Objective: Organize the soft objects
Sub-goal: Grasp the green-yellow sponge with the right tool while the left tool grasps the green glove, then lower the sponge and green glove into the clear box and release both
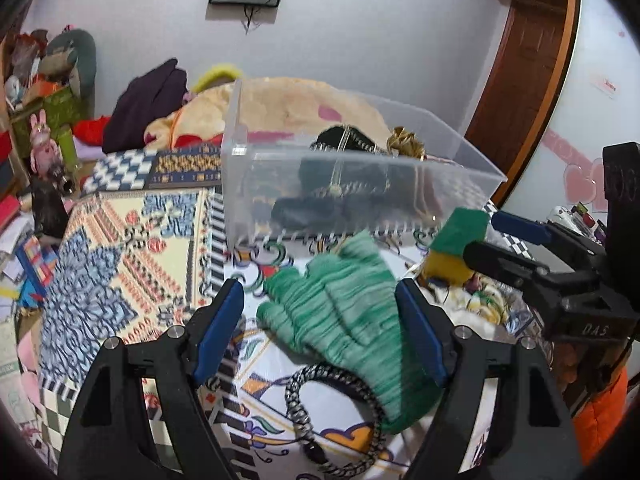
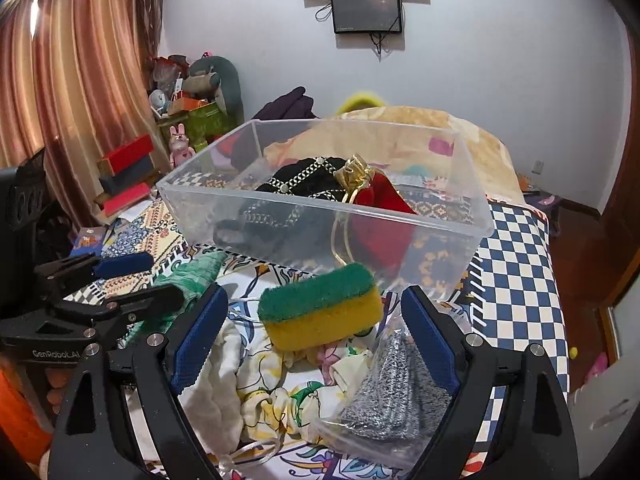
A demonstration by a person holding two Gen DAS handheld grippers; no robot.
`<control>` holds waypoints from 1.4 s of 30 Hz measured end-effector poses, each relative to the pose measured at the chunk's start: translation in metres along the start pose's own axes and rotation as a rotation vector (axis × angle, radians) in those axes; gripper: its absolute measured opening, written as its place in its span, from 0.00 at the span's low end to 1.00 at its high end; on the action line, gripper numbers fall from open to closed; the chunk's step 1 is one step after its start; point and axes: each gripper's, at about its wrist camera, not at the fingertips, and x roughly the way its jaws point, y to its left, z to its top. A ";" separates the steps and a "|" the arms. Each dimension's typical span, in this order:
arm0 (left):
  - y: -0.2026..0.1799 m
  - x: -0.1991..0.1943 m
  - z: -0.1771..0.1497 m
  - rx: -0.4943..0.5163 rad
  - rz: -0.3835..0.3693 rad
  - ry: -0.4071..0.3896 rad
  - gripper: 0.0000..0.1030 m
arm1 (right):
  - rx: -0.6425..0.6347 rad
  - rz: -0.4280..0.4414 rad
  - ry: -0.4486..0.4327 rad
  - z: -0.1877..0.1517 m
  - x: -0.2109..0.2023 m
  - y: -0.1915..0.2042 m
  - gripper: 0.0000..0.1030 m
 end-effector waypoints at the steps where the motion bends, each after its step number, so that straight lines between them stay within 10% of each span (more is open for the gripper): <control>1: 0.003 0.002 -0.002 -0.012 -0.010 0.008 0.76 | 0.000 -0.004 0.000 -0.001 0.000 0.000 0.84; 16: 0.005 0.010 -0.009 -0.046 -0.069 0.029 0.61 | -0.004 -0.008 0.001 -0.007 0.004 0.002 0.58; 29: 0.003 -0.002 -0.011 -0.050 -0.042 0.009 0.20 | -0.008 0.004 -0.075 0.006 -0.019 0.007 0.56; 42: -0.020 -0.055 0.016 -0.002 -0.045 -0.125 0.15 | 0.008 -0.023 -0.171 0.020 -0.048 0.000 0.56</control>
